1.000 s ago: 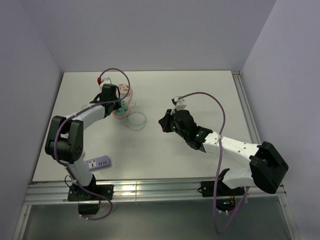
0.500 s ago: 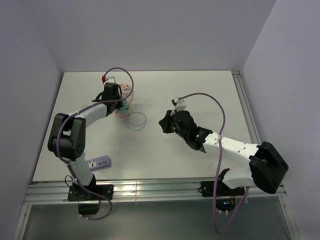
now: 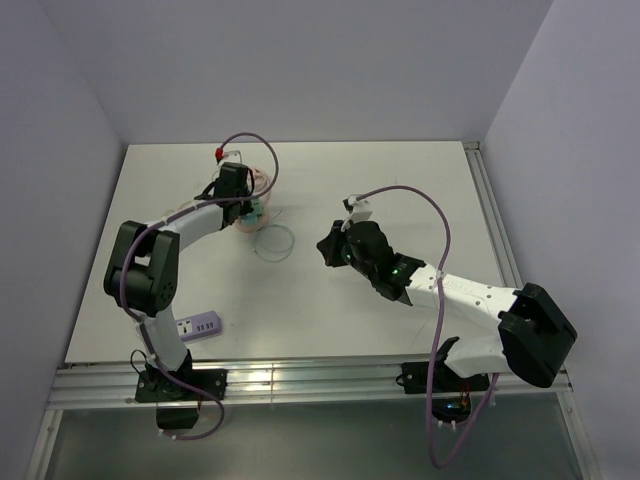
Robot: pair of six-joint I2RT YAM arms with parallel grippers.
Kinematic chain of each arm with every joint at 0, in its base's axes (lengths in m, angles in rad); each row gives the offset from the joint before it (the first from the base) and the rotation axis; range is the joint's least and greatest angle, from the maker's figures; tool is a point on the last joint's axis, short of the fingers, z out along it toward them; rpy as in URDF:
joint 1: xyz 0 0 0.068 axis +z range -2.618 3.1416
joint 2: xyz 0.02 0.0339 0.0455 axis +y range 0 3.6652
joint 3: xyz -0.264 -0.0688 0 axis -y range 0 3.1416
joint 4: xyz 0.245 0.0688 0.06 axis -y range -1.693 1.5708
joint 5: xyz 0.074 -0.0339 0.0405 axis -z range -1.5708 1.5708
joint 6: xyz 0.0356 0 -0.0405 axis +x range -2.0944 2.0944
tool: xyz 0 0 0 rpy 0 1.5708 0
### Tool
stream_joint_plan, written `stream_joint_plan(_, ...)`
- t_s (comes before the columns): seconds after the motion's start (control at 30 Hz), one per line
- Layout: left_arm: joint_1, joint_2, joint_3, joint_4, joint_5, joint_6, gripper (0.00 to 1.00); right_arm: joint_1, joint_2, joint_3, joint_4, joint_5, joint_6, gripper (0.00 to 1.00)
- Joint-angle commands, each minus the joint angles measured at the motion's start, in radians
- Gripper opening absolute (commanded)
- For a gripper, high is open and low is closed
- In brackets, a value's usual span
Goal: Insert the plug
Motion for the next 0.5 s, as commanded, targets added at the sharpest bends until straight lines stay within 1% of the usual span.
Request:
stream_joint_plan(0.0,-0.02,0.071,-0.019,-0.161,0.047,-0.012,0.0,-0.007,-0.004,-0.002,0.043,-0.011,0.004,0.0)
stream_joint_plan(0.1,-0.02,0.077,-0.014,-0.186,0.066,-0.091,0.0,-0.008,-0.012,-0.005,0.043,-0.015,0.004,0.0)
stream_joint_plan(0.27,-0.022,0.144,0.062,-0.327,0.014,-0.222,0.0,-0.007,-0.021,-0.013,0.05,-0.026,0.007,0.0)
stream_joint_plan(0.4,-0.026,0.16,0.049,-0.333,0.008,-0.309,0.0,-0.007,-0.03,-0.022,0.054,-0.034,0.008,0.0)
stream_joint_plan(0.47,-0.034,0.164,0.039,-0.345,-0.024,-0.331,0.0,-0.007,-0.038,-0.032,0.054,-0.032,0.01,0.0)
